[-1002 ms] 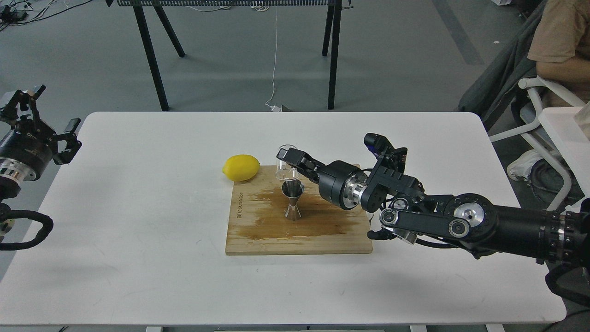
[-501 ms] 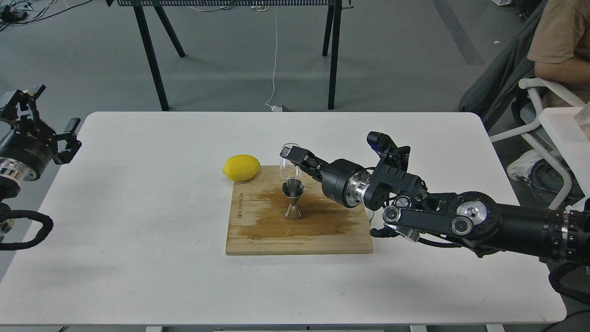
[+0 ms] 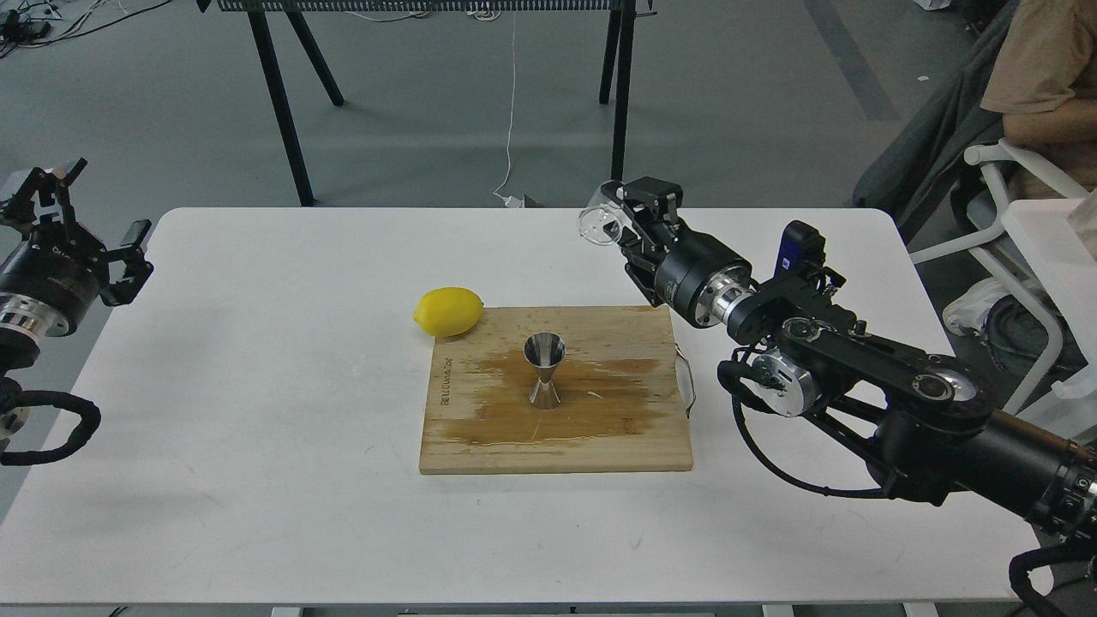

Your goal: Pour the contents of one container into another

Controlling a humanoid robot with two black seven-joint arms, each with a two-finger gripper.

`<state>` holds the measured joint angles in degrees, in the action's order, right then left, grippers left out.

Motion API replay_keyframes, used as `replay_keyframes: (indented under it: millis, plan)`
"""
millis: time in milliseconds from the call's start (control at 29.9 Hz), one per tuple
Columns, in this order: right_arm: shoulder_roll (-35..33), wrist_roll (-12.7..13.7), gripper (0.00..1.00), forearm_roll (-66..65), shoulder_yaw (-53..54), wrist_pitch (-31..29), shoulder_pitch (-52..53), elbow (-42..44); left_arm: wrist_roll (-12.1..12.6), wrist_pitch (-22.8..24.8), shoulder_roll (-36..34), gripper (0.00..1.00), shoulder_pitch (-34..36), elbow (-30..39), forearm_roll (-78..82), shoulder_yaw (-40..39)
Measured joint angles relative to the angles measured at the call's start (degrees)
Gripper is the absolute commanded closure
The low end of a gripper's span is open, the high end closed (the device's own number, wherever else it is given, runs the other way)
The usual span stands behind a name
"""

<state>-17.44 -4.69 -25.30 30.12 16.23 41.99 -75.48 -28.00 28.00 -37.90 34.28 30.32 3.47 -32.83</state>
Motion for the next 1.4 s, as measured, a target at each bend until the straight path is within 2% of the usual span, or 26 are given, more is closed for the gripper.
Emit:
replay_keyframes:
  millis: [301,568,935,1403]
  plan:
    - [1.2,-3.2,0.64,16.5,27.4,-2.8,-15.9,-1.8,0.0,0.0,0.6,0.05,-0.1,0.0,-0.2,-0.1]
    - [6.4,-3.9,0.64,35.0,45.5,-5.8,-27.4,-0.1,0.0,0.0,1.0,0.05,-1.0,0.0,-0.1,0.0]
    - [7.6,-4.7,0.65,54.7,48.1,-4.7,-31.1,8.9,0.0,0.0,0.8,0.05,-1.1,0.0,0.0,0.1]
    - [10.1,-4.6,0.64,56.8,47.7,-0.3,-31.3,12.6,0.0,0.0,0.9,0.05,-1.4,0.0,0.0,0.1]
